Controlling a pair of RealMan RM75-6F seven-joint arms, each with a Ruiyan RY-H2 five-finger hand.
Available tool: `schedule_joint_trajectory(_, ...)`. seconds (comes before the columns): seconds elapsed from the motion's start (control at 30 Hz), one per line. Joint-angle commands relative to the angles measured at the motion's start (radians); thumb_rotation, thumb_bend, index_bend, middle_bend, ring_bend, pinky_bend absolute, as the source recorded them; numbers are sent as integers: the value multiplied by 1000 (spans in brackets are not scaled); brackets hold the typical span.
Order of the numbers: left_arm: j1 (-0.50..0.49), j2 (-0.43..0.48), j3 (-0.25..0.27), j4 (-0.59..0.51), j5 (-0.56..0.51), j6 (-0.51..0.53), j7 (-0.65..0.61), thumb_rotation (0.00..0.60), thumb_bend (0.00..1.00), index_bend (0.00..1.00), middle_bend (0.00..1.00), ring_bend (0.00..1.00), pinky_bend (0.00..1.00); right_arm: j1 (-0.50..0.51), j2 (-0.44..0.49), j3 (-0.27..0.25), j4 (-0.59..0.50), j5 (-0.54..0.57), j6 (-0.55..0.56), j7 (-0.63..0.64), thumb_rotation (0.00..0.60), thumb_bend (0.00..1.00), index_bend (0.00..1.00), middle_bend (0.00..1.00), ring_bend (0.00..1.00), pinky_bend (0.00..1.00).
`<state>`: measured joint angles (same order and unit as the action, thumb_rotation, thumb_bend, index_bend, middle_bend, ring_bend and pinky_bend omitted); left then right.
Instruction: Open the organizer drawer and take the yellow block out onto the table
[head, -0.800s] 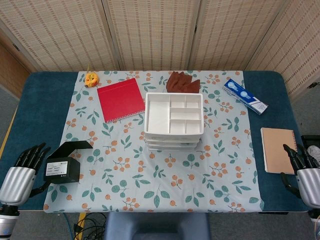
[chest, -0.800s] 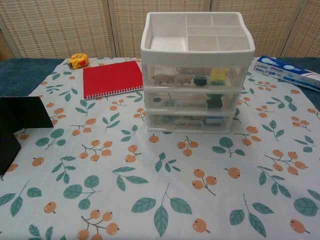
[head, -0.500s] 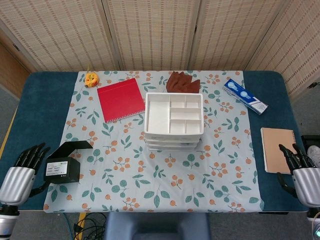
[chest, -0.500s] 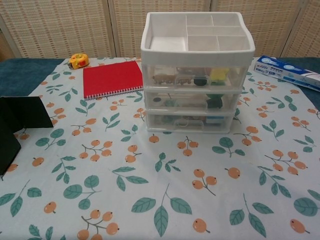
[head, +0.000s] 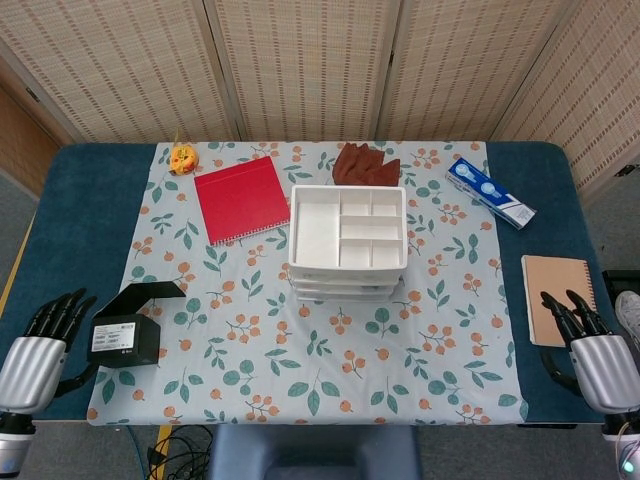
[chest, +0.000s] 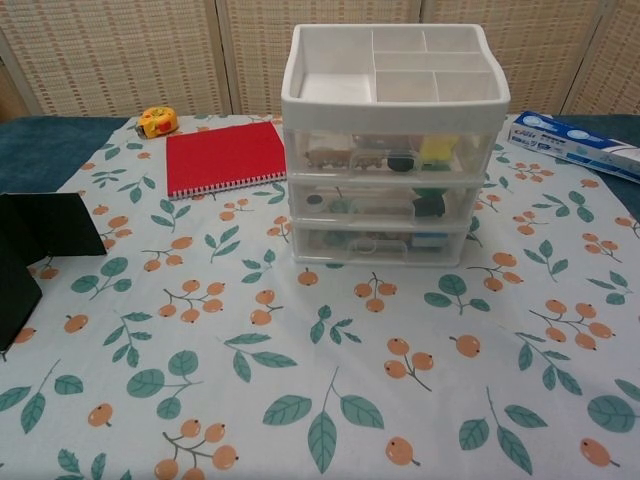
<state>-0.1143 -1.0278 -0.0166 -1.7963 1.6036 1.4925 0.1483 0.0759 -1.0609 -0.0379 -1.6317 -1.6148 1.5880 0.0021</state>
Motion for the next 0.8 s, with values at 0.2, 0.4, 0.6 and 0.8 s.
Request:
schedule_joint_trajectory(0.2, 2, 1, 3, 2, 9, 5, -5, 600, 196, 83, 63, 70, 110, 138, -6, -35, -101, -78, -244, 165, 600, 437, 0, 330, 257, 368)
schedule_joint_trajectory(0.4, 12, 6, 7, 5, 4, 16, -10, 600, 196, 83, 63, 70, 110, 242, -72, -10, -131, -48, -408, 248, 600, 445, 0, 429, 377, 472)
schedule_joint_trajectory(0.6, 14, 7, 7, 6, -1, 14, -9, 600, 196, 83, 63, 70, 110, 329, -156, 32, -155, 38, -542, 433, 600, 513, 0, 588, 551, 617)
schedule_joint_trajectory(0.8, 15, 14, 6, 2, -2, 17, -6, 600, 196, 83, 63, 70, 110, 410, -240, 93, -138, 122, -647, 567, 600, 534, 0, 628, 587, 627)
